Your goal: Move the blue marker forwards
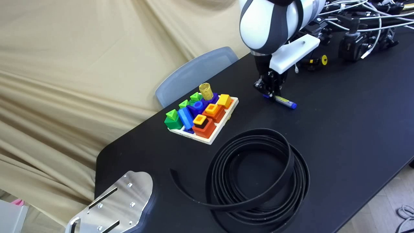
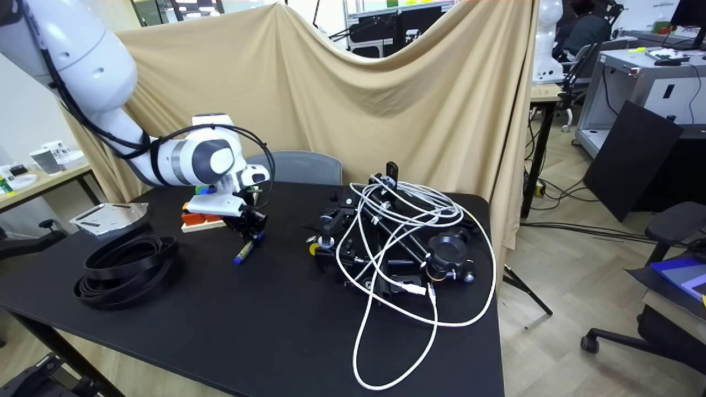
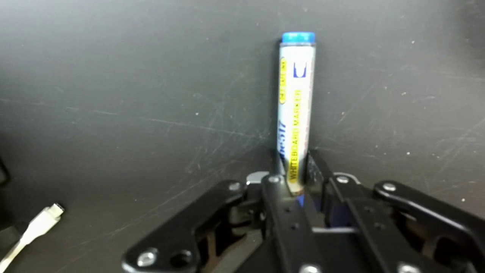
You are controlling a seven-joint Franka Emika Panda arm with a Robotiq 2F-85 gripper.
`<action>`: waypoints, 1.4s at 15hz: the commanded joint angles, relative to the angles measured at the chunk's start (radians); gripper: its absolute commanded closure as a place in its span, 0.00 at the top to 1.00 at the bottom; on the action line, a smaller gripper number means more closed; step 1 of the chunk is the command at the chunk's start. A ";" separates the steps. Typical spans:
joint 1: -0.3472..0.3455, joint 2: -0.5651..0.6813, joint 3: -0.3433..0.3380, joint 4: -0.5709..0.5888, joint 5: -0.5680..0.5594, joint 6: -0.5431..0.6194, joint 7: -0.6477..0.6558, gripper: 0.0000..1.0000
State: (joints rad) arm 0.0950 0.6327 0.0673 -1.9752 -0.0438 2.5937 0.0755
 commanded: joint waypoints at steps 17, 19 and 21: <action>0.052 -0.326 -0.035 -0.445 -0.027 0.052 0.085 0.05; 0.046 -0.311 -0.050 -0.462 -0.020 0.087 0.096 0.05; 0.039 -0.302 -0.059 -0.473 -0.009 0.108 0.096 0.05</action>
State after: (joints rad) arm 0.1416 0.3372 0.0215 -2.4167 -0.0559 2.6650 0.1331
